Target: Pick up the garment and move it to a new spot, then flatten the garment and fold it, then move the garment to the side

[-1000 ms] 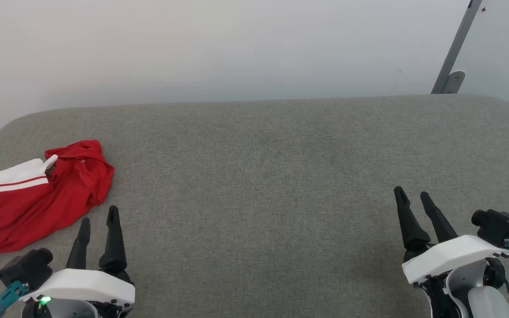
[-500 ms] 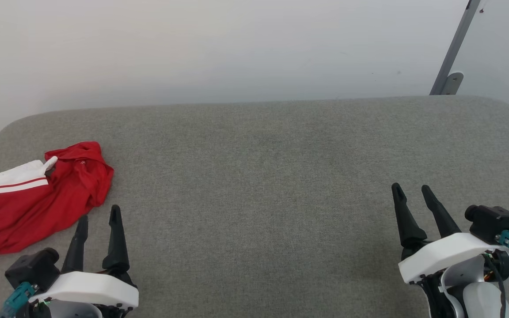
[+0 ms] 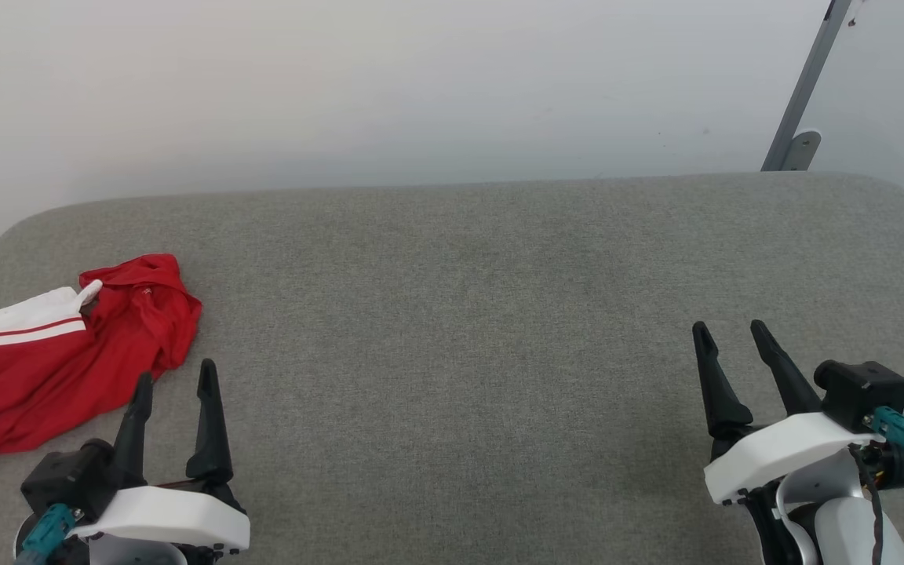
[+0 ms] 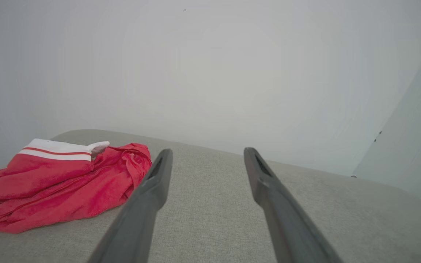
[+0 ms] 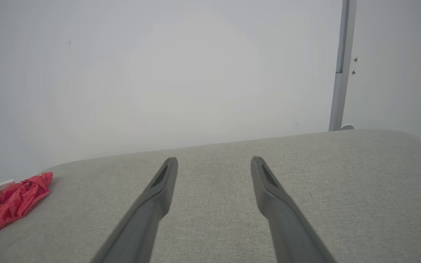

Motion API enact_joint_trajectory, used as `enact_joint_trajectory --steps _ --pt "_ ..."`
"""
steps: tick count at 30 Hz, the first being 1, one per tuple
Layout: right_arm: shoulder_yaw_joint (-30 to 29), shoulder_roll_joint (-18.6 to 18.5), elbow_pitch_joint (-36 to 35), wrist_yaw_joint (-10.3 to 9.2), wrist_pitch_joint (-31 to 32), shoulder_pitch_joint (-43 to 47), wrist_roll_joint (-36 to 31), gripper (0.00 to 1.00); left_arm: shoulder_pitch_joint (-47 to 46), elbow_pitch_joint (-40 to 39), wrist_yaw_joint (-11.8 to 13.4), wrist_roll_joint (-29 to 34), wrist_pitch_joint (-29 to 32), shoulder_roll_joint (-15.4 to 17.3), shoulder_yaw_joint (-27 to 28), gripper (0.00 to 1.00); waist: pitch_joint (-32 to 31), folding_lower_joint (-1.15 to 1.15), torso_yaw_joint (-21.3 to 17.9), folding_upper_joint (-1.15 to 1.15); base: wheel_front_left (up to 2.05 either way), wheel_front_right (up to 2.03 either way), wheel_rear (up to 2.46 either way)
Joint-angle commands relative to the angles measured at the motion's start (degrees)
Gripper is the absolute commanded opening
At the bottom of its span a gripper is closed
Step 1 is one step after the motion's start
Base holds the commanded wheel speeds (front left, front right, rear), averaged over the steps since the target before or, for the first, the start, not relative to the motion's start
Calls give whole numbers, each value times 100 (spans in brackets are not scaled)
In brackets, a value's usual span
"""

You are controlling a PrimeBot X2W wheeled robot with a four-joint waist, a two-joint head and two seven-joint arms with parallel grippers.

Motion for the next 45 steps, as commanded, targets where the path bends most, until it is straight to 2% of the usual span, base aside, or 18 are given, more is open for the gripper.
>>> enact_joint_trajectory --steps 1,23,37,45 --pt "19 11 -52 11 -52 -76 -92 100 60 -53 24 121 -34 30 -14 100 -1 0 0 0 0 0 0" --pt "-59 61 -129 7 -247 -49 -1136 100 105 -44 103 905 -280 143 -189 100 -27 0 -21 0 0 0 0" --pt "-108 82 -111 7 -282 -11 -1144 100 74 50 86 740 -264 116 -182 100 -44 0 8 0 0 0 0" --pt "170 82 -69 7 -216 -102 -1020 100 76 78 253 577 -143 159 33 100 -99 0 386 0 0 0 0"
